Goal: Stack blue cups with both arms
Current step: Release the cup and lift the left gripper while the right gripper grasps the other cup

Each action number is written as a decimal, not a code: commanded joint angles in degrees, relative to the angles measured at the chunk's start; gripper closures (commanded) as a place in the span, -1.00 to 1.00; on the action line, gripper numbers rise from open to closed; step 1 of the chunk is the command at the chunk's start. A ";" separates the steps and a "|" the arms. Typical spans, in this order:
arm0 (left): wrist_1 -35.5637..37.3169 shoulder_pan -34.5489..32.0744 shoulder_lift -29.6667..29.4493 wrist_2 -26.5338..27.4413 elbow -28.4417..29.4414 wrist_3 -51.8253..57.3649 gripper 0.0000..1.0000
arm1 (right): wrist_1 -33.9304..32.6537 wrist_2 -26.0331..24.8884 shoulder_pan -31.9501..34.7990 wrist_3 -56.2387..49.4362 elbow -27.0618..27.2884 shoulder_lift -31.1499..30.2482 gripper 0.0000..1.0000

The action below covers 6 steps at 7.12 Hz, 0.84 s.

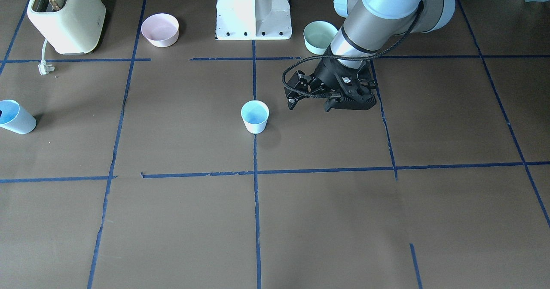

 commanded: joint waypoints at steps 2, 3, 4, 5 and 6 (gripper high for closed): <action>0.00 -0.23 0.31 -0.13 -0.70 0.00 -1.00 | 1.25 -0.74 -1.33 0.89 -0.97 -0.48 -0.89; 0.00 -0.23 0.31 -0.13 -0.61 0.00 -1.00 | 1.25 -0.82 -1.95 0.90 -1.49 -0.48 -0.48; 0.00 -0.23 0.31 -0.13 -0.96 -0.09 -1.00 | 1.25 -0.74 -2.91 0.81 -1.50 -0.48 0.54; 0.00 -0.31 0.40 -0.13 -1.31 -0.09 -1.00 | 1.25 -0.74 -3.70 0.81 -1.50 -0.48 0.98; 0.00 -0.31 0.92 -0.13 -1.58 -0.09 -1.00 | 1.16 -0.82 -4.23 0.81 -1.50 -0.22 1.00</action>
